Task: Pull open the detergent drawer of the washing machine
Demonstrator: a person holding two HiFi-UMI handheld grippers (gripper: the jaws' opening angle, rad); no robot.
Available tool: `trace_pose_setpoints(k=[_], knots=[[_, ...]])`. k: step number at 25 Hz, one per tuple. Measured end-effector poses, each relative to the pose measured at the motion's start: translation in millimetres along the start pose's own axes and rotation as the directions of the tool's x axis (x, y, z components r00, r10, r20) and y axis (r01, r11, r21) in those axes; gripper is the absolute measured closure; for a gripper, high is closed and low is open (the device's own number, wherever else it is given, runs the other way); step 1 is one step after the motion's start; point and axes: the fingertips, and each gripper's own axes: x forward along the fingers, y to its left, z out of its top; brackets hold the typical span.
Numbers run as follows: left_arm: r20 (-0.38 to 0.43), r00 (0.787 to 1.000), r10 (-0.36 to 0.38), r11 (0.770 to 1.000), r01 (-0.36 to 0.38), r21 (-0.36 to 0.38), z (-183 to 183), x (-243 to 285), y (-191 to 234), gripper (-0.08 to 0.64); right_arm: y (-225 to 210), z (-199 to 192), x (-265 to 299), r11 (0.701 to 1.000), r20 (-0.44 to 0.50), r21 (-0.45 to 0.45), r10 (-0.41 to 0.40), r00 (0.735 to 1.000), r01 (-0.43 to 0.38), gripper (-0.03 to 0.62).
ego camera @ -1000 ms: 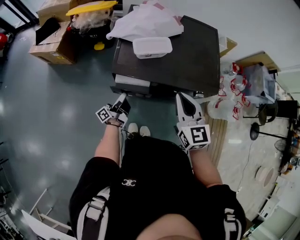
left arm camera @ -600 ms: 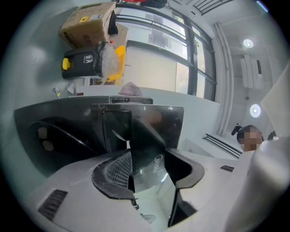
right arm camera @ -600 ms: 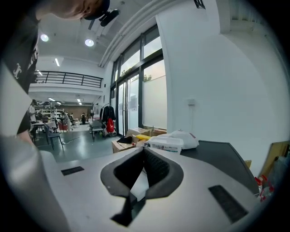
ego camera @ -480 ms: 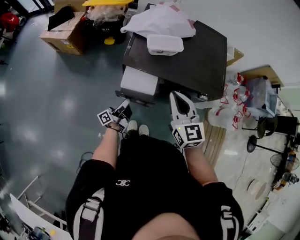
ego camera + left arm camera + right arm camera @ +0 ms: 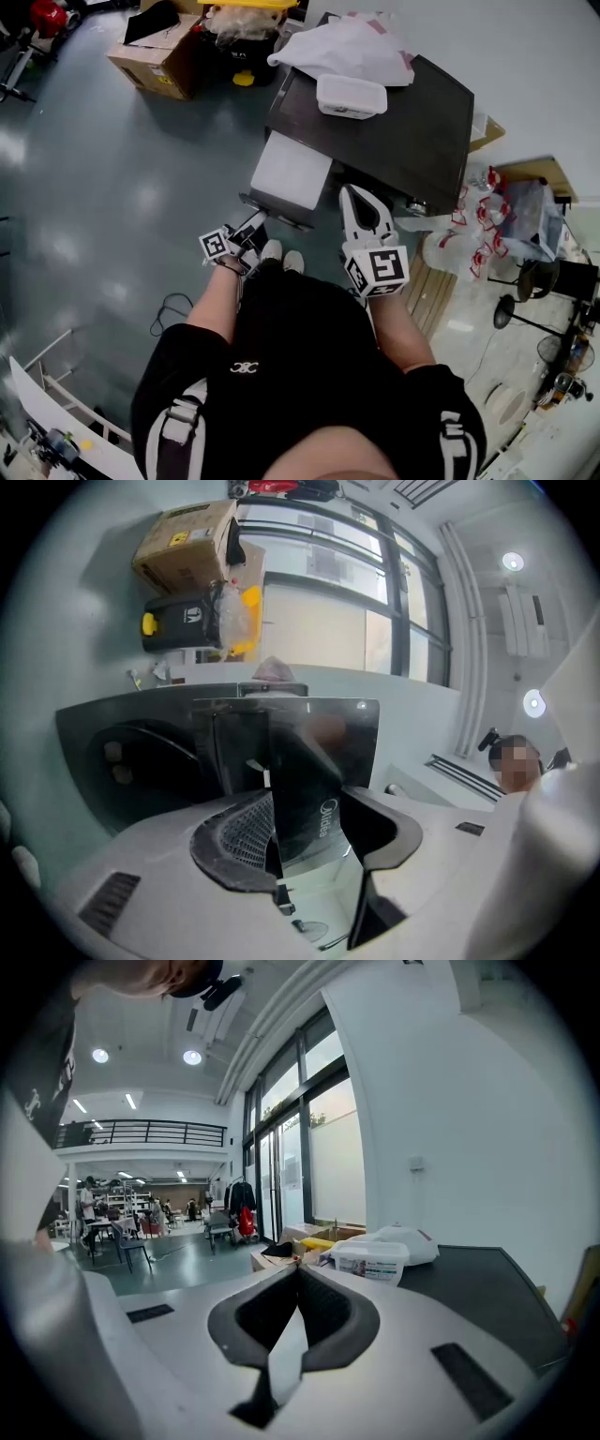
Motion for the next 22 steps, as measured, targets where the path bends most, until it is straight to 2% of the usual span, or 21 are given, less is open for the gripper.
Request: trace_pose_setpoints(k=[10, 16, 22], knots=[[-0.047, 0.998, 0.037, 0.999, -0.038, -0.011, -26.1, -54.3, -8.8, 0.344, 26.4, -13.2, 12.3, 0.998, -0.013, 0.016, 0.061, 0.998, -0.061, 0.591], [0.004, 0.998, 0.07, 0.998, -0.07, 0.007, -28.8, -81.6, -13.6, 0.344, 37.6, -20.8, 12.5, 0.995, -0.021, 0.026, 0.097, 0.995, -0.096, 0.591], [0.011, 0.996, 0.086, 0.996, -0.087, 0.015, -36.0, -91.6, -18.4, 0.344, 45.5, -23.4, 7.5, 0.992, -0.019, 0.034, 0.122, 0.992, -0.121, 0.591]])
